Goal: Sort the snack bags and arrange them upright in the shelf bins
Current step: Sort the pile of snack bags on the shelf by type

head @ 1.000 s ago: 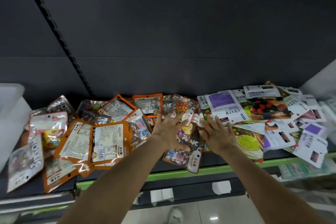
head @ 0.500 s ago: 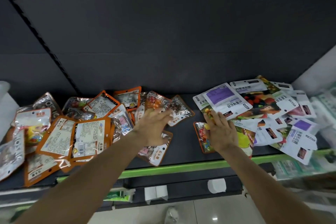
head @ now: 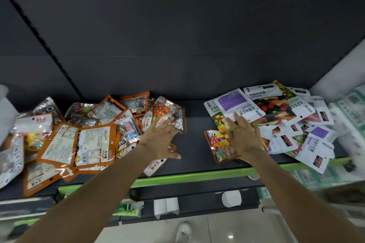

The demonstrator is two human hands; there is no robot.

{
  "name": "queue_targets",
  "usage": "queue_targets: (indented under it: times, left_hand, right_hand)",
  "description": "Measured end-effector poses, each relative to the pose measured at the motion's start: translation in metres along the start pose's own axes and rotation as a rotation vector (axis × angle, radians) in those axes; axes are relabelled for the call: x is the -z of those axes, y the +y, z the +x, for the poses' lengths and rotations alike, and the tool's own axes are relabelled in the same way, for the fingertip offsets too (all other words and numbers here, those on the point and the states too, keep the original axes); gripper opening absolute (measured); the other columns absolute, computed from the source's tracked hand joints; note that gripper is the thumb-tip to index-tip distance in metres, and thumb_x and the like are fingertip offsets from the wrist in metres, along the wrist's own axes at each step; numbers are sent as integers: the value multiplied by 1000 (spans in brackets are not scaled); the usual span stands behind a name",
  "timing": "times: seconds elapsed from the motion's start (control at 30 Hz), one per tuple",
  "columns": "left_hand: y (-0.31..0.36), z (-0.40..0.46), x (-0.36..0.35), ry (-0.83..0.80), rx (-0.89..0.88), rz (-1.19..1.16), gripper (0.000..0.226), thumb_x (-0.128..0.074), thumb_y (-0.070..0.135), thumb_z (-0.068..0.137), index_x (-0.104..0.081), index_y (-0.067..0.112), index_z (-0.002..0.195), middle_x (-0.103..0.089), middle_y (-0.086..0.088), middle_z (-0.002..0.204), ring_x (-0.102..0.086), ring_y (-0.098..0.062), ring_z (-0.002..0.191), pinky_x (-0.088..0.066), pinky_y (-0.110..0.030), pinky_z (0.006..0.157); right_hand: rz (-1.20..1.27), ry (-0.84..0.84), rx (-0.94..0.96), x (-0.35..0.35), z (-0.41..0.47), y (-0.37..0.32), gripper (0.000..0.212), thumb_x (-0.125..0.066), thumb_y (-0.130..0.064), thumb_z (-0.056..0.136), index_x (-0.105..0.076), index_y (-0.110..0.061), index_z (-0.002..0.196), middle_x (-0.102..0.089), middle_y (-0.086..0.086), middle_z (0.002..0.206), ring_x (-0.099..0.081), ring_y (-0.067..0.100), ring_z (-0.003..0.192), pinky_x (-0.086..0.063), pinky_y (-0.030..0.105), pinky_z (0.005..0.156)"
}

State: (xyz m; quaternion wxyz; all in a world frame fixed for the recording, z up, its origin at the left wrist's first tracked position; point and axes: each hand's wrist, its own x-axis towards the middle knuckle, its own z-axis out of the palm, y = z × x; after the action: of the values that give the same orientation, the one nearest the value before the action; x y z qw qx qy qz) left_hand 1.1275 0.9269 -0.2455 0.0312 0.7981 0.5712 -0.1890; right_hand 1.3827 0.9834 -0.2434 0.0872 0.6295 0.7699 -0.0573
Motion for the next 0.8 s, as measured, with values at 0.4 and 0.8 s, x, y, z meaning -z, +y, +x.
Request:
queue_targets:
  times: [0.4,0.8]
  left_hand:
    - [85,47,14,12,-123,-108,62,-14,54,99,4,26,151,5,5,159,16,-15,145,6,-42,119]
    - [81,35,17,45,341,-296,86,-44,74,80,-7,37,149,14,0,159,13,-29,145,-2,-57,114]
  right_hand:
    - [-217,-51,148,9,-3,53,73,-33,-7,94,3,-40,149,14,-4,159,10,16,146,2,52,117]
    - [-207,-17,283,-17,5,65,87,-26,-79,82,15,-39,147,21,5,157,24,30,142,11,50,114]
